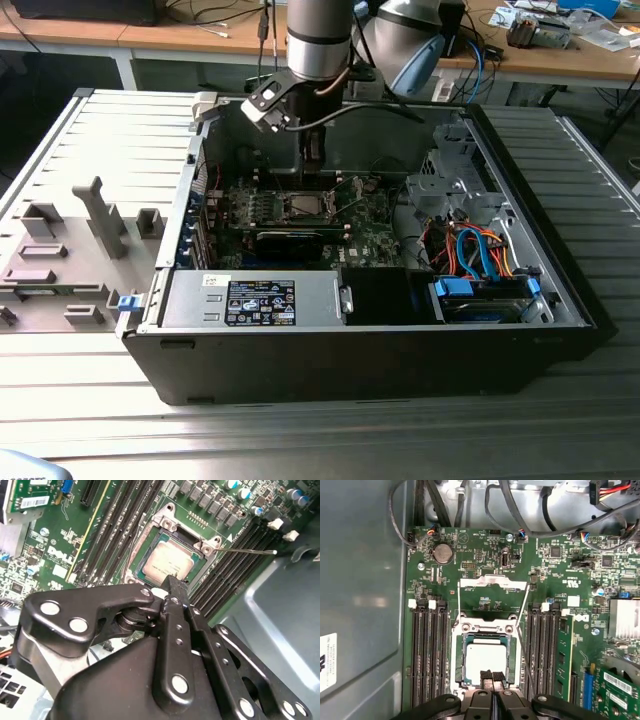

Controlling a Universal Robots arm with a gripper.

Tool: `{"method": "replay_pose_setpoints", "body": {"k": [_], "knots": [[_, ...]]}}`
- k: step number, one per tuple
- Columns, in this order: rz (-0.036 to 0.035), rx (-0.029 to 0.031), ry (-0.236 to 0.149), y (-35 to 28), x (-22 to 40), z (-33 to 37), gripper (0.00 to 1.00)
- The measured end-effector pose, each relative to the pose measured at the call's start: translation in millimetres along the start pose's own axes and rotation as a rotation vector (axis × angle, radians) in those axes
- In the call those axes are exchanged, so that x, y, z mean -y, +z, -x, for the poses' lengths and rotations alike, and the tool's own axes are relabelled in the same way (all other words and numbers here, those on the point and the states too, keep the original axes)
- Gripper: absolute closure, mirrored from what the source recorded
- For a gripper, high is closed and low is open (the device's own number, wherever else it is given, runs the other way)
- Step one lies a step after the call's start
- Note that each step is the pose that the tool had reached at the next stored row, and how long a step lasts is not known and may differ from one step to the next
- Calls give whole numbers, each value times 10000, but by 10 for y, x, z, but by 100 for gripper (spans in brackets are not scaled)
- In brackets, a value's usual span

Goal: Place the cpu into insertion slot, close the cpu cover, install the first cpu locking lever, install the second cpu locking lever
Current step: 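Place the cpu into insertion slot, then close the cpu cover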

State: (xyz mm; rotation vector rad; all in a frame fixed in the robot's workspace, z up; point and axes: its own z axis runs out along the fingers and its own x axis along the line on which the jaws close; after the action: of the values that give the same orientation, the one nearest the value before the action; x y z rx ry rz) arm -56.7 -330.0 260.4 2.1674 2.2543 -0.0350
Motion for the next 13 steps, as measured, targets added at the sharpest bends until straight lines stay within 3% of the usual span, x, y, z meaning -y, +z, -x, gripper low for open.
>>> {"method": "replay_pose_setpoints", "body": {"k": [6,13], "knots": [[0,0,-1,-113,1,3,89],[0,0,-1,-117,1,3,89]]}}
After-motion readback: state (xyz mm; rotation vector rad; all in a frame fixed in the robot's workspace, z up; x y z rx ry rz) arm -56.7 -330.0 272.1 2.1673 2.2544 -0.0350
